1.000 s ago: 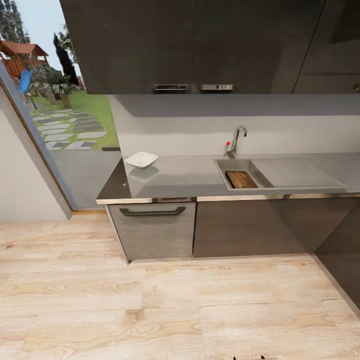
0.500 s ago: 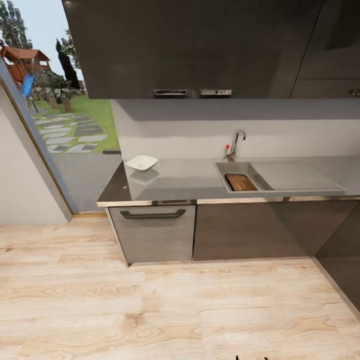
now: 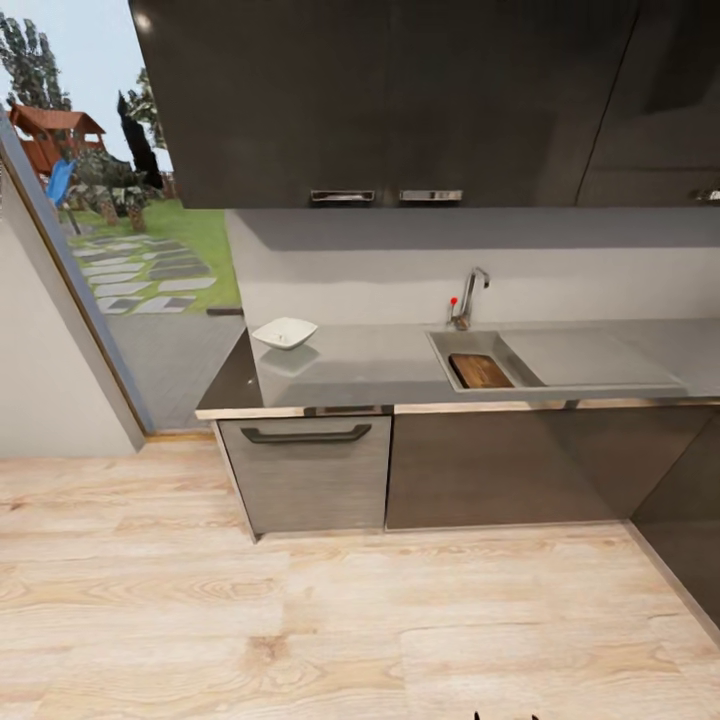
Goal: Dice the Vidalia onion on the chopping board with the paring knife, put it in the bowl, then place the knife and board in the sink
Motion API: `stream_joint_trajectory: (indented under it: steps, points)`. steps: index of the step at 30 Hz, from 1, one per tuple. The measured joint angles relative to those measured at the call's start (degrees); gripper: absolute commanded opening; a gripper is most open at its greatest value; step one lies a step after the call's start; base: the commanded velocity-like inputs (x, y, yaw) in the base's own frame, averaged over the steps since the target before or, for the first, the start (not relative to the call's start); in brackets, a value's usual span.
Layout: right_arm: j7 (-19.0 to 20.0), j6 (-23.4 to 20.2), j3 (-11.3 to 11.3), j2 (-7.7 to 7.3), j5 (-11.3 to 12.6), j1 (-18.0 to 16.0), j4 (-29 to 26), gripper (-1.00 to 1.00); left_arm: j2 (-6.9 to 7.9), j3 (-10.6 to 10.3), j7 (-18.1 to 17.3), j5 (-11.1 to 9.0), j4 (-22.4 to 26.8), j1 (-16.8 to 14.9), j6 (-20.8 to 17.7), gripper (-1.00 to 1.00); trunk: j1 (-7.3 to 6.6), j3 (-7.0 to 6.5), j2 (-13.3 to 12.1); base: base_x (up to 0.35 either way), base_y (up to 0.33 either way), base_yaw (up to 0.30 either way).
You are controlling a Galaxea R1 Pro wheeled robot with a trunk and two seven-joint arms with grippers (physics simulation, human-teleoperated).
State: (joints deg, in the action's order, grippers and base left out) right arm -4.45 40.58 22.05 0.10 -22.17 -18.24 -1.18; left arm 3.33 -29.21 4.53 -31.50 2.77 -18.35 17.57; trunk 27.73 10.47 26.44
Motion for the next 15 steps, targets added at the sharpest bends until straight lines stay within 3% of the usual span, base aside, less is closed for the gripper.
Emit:
stream_joint_trajectory:
  steps: [15]
  points:
    - [0.00,0.00,-0.08,0.06,0.01,0.00,0.01,1.00,0.21,0.08,0.01,0.00,0.00,0.00,0.00,1.00,0.00,-1.36,0.00,0.000,0.000,0.000]
